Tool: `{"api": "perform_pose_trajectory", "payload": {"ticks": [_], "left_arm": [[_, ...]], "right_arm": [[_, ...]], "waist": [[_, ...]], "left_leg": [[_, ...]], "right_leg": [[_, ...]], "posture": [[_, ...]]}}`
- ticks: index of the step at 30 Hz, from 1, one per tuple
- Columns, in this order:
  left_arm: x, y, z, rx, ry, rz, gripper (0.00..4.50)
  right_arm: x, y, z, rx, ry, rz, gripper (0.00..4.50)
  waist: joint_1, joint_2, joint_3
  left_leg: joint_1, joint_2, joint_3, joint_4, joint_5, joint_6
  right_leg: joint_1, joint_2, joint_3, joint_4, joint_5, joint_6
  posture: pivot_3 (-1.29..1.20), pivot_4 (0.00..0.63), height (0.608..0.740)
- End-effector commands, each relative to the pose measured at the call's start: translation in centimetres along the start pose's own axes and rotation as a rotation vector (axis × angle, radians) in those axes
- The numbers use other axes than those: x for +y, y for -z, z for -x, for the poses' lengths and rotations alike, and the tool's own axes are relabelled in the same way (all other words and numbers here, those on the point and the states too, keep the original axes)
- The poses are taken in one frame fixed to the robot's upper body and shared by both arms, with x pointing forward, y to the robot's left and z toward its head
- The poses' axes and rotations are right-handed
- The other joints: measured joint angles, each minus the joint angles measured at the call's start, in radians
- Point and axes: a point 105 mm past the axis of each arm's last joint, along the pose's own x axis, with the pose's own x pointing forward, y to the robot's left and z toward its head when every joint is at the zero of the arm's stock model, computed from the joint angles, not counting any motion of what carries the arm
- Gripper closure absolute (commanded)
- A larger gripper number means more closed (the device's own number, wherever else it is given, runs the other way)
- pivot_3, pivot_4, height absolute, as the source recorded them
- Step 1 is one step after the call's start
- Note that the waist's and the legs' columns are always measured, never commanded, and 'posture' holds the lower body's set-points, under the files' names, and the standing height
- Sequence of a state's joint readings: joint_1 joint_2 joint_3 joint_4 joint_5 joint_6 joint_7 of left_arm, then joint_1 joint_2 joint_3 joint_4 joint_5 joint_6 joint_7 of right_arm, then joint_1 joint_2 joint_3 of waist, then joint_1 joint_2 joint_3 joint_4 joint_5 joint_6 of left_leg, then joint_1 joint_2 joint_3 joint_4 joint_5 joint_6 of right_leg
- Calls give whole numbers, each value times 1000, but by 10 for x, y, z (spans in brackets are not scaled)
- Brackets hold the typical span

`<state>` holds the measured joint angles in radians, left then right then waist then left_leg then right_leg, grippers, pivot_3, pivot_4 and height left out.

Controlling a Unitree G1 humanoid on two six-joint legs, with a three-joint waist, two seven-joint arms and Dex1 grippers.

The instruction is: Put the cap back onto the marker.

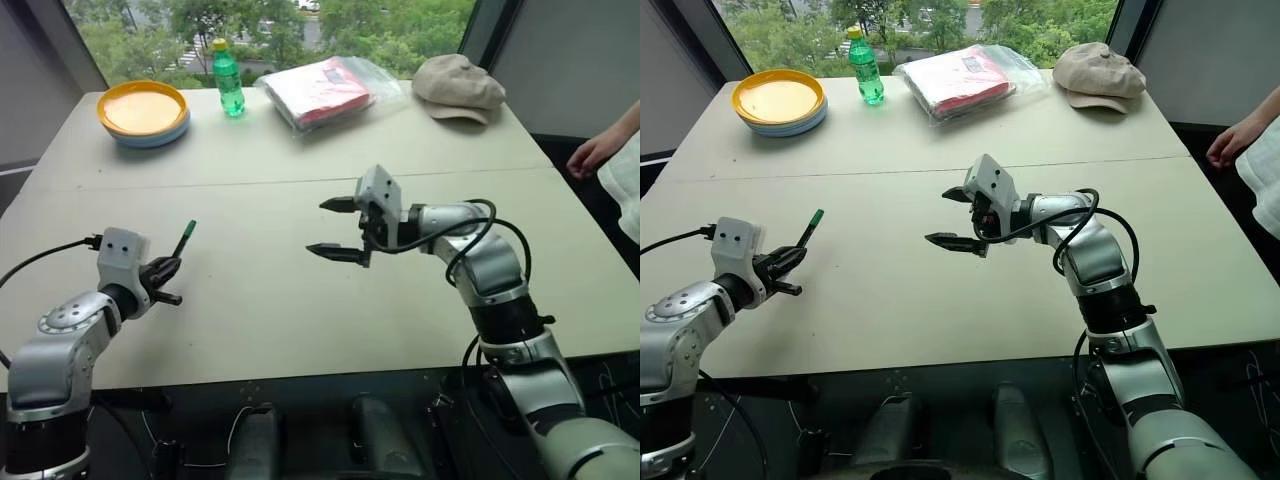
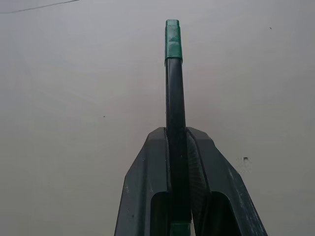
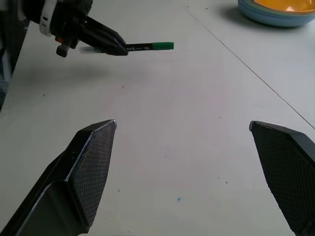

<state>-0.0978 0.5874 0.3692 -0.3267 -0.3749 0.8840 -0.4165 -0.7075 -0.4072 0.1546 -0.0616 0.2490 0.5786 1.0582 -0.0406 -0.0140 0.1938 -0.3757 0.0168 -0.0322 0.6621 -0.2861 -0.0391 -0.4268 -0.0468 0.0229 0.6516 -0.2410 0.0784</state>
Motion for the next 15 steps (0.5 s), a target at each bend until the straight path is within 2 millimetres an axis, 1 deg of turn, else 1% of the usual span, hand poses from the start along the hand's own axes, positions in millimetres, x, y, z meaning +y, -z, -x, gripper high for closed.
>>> {"api": "perform_pose_trajectory", "payload": {"ticks": [1, 4, 8, 15], "left_arm": [[0, -10, 3, -29, -14, -14, 4500], [-1, -5, 1, -19, -20, 13, 4500], [-2, 1, -1, -5, -23, 35, 4500], [2, 7, 1, 11, -52, 51, 4500]], "right_arm": [[8, -40, 12, -113, -57, 59, 27], [11, -54, 31, -121, -107, 79, 27], [8, -66, 47, -130, -105, 65, 27], [15, -72, 57, -123, -140, 44, 27]], "waist": [[0, 0, 0], [0, 0, 0], [2, -1, 0], [-1, -1, 0]], "left_leg": [[0, 0, 0, 0, 0, 0], [0, 0, 0, 0, 0, 0], [0, 0, 0, 0, 0, 0], [0, 0, 0, 0, 0, 0]], "right_leg": [[0, 0, 0, 0, 0, 0], [0, 0, 0, 0, 0, 0], [1, 0, 0, -1, 0, 0], [0, 0, 0, -1, 0, 0]], "posture": [[0, 150, 740], [0, 150, 740], [0, 150, 740], [0, 150, 740]]}}
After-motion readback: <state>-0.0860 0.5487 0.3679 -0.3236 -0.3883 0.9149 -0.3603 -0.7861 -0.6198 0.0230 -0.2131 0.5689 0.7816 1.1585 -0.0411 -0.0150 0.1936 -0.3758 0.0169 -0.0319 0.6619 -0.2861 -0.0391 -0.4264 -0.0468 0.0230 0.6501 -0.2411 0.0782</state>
